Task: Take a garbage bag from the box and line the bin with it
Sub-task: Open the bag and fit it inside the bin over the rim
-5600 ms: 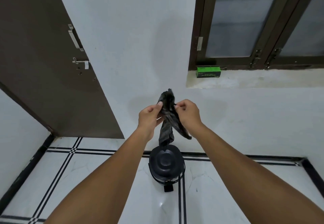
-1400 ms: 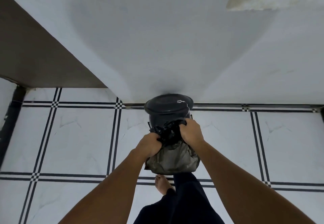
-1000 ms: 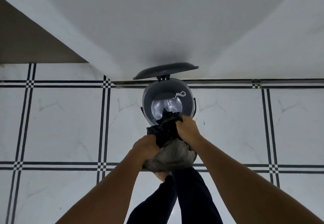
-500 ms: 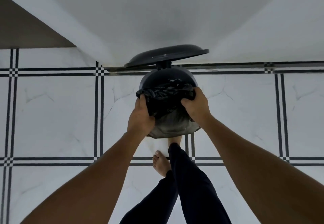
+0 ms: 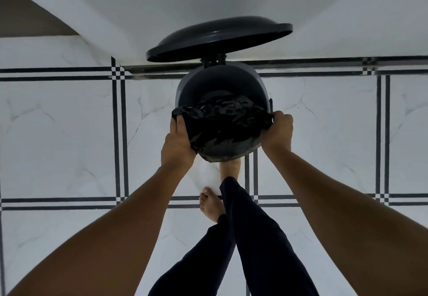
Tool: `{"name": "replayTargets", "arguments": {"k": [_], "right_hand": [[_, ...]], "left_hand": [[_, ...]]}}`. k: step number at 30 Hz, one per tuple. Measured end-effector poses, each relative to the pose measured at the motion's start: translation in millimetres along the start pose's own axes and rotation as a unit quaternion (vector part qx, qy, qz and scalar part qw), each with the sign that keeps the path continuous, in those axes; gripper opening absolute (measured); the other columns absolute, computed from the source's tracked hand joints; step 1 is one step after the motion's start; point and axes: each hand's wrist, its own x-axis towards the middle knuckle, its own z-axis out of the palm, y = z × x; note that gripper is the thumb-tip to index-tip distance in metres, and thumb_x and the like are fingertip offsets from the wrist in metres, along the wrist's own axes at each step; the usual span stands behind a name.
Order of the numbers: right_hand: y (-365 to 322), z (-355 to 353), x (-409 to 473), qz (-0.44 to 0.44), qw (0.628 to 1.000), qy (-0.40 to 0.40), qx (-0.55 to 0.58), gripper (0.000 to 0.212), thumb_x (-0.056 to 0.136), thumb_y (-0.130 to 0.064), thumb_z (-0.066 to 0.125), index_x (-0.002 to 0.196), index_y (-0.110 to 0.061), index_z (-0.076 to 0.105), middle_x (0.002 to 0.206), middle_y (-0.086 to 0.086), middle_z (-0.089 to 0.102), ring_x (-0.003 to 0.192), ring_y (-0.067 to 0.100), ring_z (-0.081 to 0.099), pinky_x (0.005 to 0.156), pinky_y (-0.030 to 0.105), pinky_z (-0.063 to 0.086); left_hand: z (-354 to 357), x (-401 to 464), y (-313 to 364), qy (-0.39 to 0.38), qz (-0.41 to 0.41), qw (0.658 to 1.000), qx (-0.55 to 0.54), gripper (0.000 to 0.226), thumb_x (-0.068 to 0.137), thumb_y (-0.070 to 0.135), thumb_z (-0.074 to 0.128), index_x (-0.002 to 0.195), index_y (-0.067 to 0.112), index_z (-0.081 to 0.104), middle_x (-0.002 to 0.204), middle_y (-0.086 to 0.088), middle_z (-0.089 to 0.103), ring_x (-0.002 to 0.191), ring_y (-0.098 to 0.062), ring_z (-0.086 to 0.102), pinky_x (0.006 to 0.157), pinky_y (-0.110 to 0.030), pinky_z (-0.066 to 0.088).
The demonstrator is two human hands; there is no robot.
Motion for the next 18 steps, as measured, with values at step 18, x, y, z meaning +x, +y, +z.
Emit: {"name": "replayTargets", "arguments": {"k": [18], "right_hand": [[26.4,5.7,6.0,0.142,0.990,-0.001,-0.021,0.023,0.081,-0.004,0.057,0.098,-0.016,0.067,0.105,0.010,0.063,0.091,0.036,0.065,0.081,0.050,0.060]], "left_hand": [[23.0,-19.7,-30.8,-0.118,-0.111,0.977,0.138,0.091,0.086,0.014,0.069,0.157,0.021,0.013,0.141,-0.016,0.039,0.102,-0.040,0.064,0.080,-0.045,0.054]]}}
